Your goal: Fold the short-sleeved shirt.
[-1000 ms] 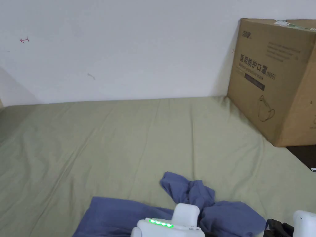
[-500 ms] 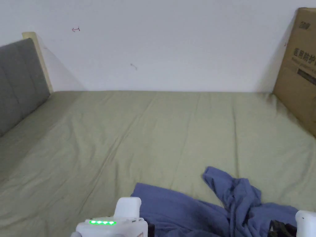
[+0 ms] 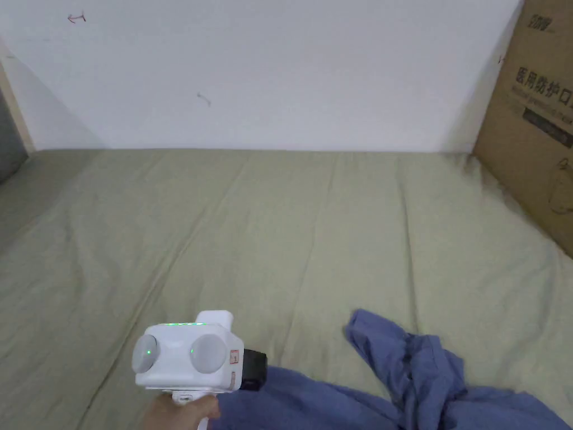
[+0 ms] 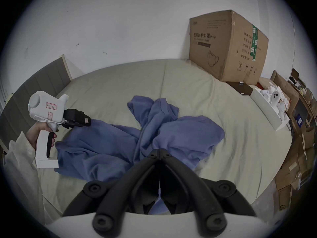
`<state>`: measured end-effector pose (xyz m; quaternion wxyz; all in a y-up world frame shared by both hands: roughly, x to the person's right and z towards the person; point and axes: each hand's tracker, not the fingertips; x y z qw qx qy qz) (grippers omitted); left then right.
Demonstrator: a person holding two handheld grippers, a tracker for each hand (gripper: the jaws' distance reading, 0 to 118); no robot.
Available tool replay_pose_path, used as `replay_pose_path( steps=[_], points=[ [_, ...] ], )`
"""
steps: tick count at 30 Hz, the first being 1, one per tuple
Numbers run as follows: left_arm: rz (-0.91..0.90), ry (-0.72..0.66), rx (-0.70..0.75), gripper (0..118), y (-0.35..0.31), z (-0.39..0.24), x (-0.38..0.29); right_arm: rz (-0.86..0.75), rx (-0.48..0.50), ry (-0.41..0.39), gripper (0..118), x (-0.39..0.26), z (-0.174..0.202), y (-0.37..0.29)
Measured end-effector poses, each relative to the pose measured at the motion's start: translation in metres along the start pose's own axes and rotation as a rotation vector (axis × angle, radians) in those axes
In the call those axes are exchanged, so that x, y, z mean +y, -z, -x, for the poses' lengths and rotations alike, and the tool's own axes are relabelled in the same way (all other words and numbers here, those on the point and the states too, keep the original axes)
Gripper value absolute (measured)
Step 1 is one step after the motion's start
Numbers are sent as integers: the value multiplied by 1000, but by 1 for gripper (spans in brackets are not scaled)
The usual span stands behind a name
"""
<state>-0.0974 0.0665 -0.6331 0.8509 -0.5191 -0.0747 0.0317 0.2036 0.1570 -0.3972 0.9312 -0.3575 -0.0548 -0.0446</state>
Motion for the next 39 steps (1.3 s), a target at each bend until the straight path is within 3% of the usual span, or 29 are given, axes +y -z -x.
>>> replay_pose_path(
  steps=[2,3,4,5,7,11,14,15,17,18,19,21,23,27,29,30,31,33,36,38,39],
  points=[
    [-89,52,40,70,-6,-7,-10,23,-12,-10,0,0,-3,8],
    [-108,74,32,70,-13,-9,-15,28,-17,-11,0,1,-4,11],
    [-131,80,24,42,-17,-7,-16,31,-16,-9,0,3,-5,14],
    [-126,28,-66,1,-16,-3,-15,33,-7,-2,0,4,-8,15],
    [-89,-41,-52,0,-13,3,-13,33,16,17,0,11,-10,17],
    [-89,-32,-65,0,-32,6,-12,15,139,-1,0,46,-15,21],
    [-126,3,-76,0,-48,10,-18,21,209,-107,1,93,-13,41],
    [-133,9,-80,0,-57,8,-22,40,252,-150,14,111,-9,52],
    [-140,1,-83,0,-64,12,-27,103,322,-227,84,146,0,82],
    [-141,-2,-90,0,-66,15,-28,129,322,-258,103,158,5,100],
    [-143,-3,-96,0,-71,14,-31,174,328,-310,105,170,10,121],
    [-147,2,-95,0,-74,17,-35,238,293,-321,105,191,17,165],
    [-141,12,-96,1,-75,17,-39,358,197,-337,105,200,23,211],
    [-127,17,-98,0,-72,20,-42,506,115,-487,103,184,32,274],
    [-120,19,-102,0,-70,21,-43,641,88,-500,94,162,30,294],
    [-119,20,-103,0,-70,23,-45,645,119,-467,94,155,26,298],
    [-118,22,-105,0,-70,20,-44,562,127,-382,91,161,20,292],
    [-117,23,-108,0,-71,22,-45,562,153,-383,90,162,15,284],
    [-117,26,-106,0,-72,21,-44,546,145,-366,64,170,6,279],
    [-117,15,-105,0,-77,22,-44,510,99,-313,7,177,1,274],
    [-119,14,-104,0,-79,20,-42,529,121,-266,5,181,-4,274]
  ],
)
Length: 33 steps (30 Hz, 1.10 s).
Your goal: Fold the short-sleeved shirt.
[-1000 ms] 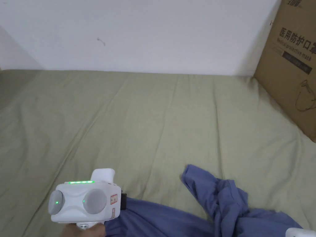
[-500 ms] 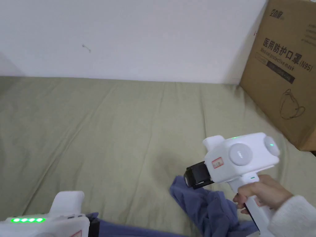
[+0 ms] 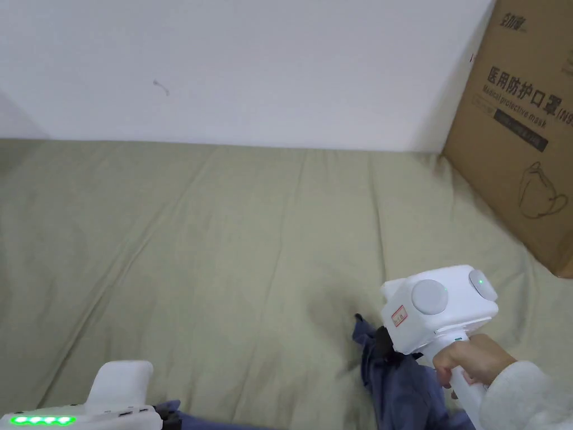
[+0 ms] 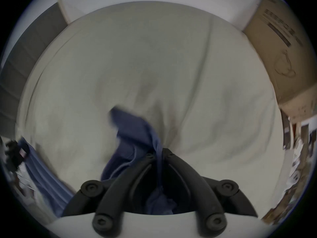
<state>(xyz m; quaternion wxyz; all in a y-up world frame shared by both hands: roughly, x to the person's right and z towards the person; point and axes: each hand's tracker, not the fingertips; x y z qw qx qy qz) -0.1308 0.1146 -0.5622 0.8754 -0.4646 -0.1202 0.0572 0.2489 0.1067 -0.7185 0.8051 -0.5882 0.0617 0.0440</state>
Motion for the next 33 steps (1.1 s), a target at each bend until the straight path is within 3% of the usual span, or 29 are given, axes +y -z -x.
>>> replay_pose_path(
  steps=[1,6,10,16,20,22,26,33],
  points=[
    [-2,0,1,0,-4,-1,2,5,59,39,5,1,-5,-4],
    [-50,39,57,0,-43,-3,18,-146,87,89,5,-2,-11,-71],
    [-157,37,117,0,-97,7,40,-320,121,117,5,-2,-27,-169],
    [-343,27,219,0,-195,20,80,-561,90,165,5,-23,-64,-324],
    [-470,-10,161,0,-259,21,111,-696,144,214,5,-45,-88,-406],
    [-516,8,153,0,-286,11,127,-732,169,240,5,-51,-91,-433],
    [-579,110,191,0,-322,-14,162,-774,126,213,5,-46,-84,-463],
    [-608,124,243,0,-338,-12,234,-804,189,300,5,5,-86,-481]
  ],
)
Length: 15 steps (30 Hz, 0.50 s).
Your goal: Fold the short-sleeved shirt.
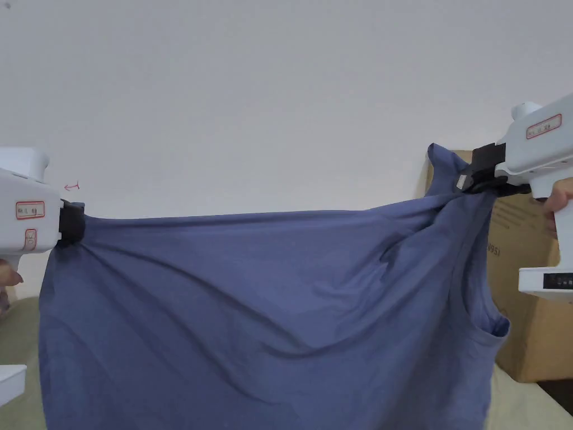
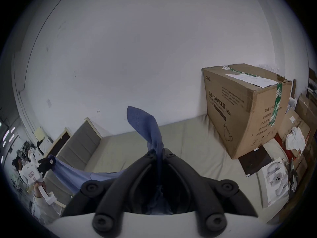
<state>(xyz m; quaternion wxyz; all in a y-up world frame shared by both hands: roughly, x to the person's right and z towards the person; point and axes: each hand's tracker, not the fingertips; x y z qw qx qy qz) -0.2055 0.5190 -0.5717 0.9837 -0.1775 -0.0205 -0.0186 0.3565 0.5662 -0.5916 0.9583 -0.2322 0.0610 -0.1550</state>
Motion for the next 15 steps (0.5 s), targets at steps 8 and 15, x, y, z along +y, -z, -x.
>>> replay_pose_path(
  steps=[8,15],
  points=[
    [-95,12,41,0,32,14,92,-80,3,-50,5,75,44,17],
    [-193,-50,80,0,50,29,136,-185,63,-5,5,130,60,33]
  ],
)
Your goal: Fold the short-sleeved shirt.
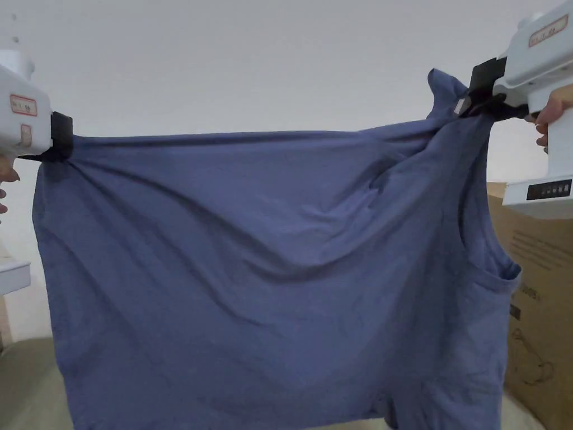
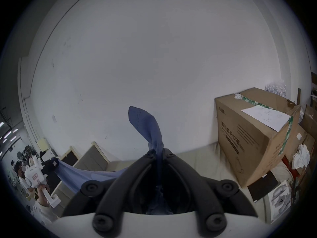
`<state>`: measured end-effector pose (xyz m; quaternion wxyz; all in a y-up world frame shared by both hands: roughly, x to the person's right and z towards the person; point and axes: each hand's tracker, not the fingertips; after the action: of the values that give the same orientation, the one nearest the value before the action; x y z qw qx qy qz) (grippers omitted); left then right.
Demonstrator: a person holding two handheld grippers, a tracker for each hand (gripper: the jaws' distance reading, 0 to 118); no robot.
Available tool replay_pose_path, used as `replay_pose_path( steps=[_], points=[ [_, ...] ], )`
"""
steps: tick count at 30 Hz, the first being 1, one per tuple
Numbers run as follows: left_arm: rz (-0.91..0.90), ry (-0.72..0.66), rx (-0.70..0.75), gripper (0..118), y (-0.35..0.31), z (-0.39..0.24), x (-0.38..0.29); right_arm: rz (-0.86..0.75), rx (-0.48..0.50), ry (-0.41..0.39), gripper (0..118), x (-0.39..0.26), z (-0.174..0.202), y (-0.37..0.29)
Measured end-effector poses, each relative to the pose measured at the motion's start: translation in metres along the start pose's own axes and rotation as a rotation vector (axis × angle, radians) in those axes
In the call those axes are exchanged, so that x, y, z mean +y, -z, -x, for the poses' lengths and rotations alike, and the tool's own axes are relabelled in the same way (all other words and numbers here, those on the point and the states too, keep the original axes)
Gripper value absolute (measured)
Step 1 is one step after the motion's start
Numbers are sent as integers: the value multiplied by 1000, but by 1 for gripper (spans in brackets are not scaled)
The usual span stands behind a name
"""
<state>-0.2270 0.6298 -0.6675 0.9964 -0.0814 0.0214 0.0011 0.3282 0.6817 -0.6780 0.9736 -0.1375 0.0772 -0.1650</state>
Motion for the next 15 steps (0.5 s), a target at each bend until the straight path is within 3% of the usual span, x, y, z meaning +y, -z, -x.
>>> replay_pose_path(
  steps=[7,15],
  points=[
    [18,24,18,0,20,1,-51,78,-22,-33,5,-43,-6,35],
    [332,5,-17,0,86,-8,-197,317,-142,11,5,-160,-59,129]
  ],
)
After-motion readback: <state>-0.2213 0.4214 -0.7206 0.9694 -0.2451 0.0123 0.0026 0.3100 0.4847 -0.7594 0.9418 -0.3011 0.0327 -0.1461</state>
